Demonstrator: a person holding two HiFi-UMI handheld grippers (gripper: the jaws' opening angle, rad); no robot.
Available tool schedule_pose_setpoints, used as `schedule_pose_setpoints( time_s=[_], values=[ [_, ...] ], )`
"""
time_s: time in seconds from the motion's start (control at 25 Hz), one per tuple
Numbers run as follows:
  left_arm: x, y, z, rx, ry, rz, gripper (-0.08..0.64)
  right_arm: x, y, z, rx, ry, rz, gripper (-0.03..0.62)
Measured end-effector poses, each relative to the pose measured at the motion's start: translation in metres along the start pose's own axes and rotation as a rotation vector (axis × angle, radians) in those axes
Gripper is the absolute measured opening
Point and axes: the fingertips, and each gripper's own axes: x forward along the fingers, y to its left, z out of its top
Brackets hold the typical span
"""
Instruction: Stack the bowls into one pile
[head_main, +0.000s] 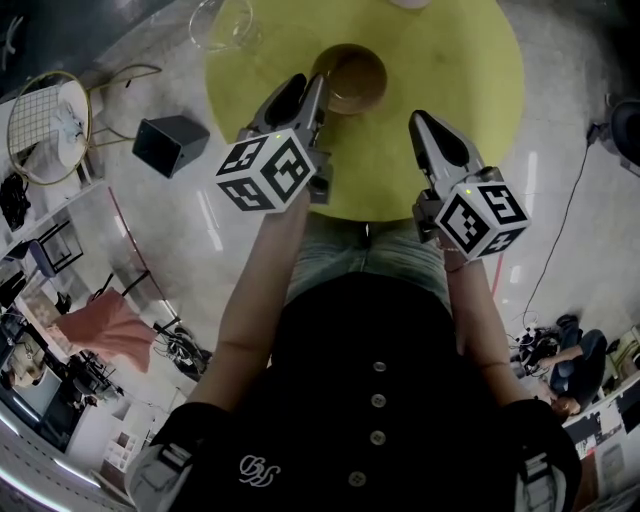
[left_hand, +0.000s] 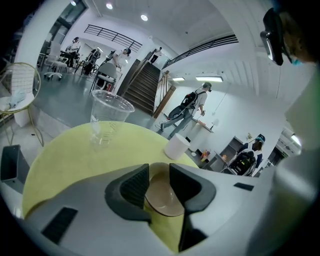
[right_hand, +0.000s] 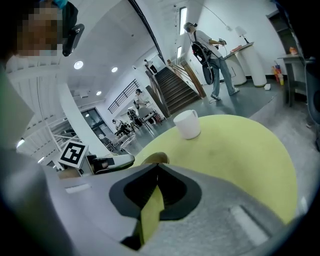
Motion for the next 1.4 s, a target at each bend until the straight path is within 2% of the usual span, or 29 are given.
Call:
schedule_pose_setpoints(
  time_s=[0.48, 0.68, 0.88, 1.2, 1.4],
  values=[
    [-0.054, 0.000, 0.026, -0.091, -0.176, 0.026, 0.114, 0.008, 0.027, 0.006, -0.102, 0.060, 0.117, 0.003],
    [-0.086, 0.013, 0.028, -0.128, -0.258, 0.079, 0.114, 0.014, 0.039, 0.002, -0.145, 0.087, 0.178, 0.003],
    [-0.122, 0.040, 0.021, -0.164, -0.309, 0.162, 0.114, 0.020, 0.060, -0.006, -0.178, 0.123, 0.232, 0.003],
    [-0.162, 0.077, -0.011, -0.226, -0.324, 0.287, 0.114, 0.023, 0.083, -0.024, -0.220, 0.168, 0.281, 0.003],
    [-0.169, 0.098, -0.031, -0.246, -0.292, 0.318, 0.114, 0.029, 0.092, -0.038, -0.227, 0.189, 0.288, 0.003]
  ],
)
